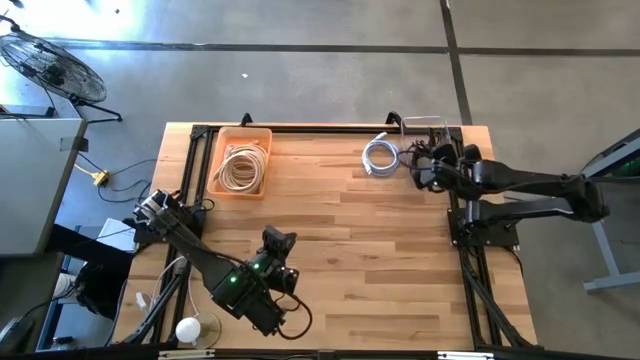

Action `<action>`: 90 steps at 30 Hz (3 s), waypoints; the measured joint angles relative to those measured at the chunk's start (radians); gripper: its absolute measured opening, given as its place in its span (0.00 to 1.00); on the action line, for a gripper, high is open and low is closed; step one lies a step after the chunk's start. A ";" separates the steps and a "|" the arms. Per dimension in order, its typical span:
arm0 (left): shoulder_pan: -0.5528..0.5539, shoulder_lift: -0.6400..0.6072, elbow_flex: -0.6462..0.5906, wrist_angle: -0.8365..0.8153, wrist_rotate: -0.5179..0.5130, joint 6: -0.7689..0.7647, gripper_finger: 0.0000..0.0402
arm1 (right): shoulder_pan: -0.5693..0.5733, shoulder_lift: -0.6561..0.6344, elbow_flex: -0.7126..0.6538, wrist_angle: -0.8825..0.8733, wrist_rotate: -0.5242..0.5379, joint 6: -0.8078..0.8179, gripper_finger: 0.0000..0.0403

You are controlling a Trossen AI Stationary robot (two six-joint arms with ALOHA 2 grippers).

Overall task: Sort HDMI cables
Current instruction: Put the black HDMI cable into the transparent bin, then put the blue HDMI cable into the orange bin

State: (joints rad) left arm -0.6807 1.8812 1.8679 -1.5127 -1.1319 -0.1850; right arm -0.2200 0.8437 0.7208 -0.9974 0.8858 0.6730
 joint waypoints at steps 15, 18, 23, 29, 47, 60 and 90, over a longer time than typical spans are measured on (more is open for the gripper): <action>0.000 0.000 0.000 -0.009 0.041 -0.001 0.26 | -0.046 0.095 0.000 0.028 -0.046 -0.103 0.29; 0.000 0.000 0.000 -0.010 0.046 0.013 0.26 | -0.046 0.110 0.000 0.078 -0.050 -0.158 0.36; 0.000 0.000 0.000 -0.027 0.050 0.023 0.26 | -0.034 0.112 0.000 0.268 -0.109 -0.380 0.46; 0.000 0.000 0.000 -0.042 0.052 0.023 0.26 | 0.016 0.111 0.000 0.558 -0.415 -0.690 0.47; 0.000 0.000 0.000 -0.035 0.052 0.020 0.26 | -0.181 0.562 0.544 0.264 -0.707 -0.636 0.46; 0.000 -0.008 0.001 -0.058 0.162 0.081 0.26 | -0.353 0.996 0.888 -0.078 -0.879 -0.568 0.46; 0.000 -0.014 0.001 -0.058 0.230 0.022 0.26 | -0.362 1.168 0.885 -0.057 -0.828 -0.514 0.46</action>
State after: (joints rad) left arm -0.6807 1.8668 1.8690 -1.5711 -0.9015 -0.1626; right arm -0.5816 2.0114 1.6054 -1.0546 0.0573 0.1592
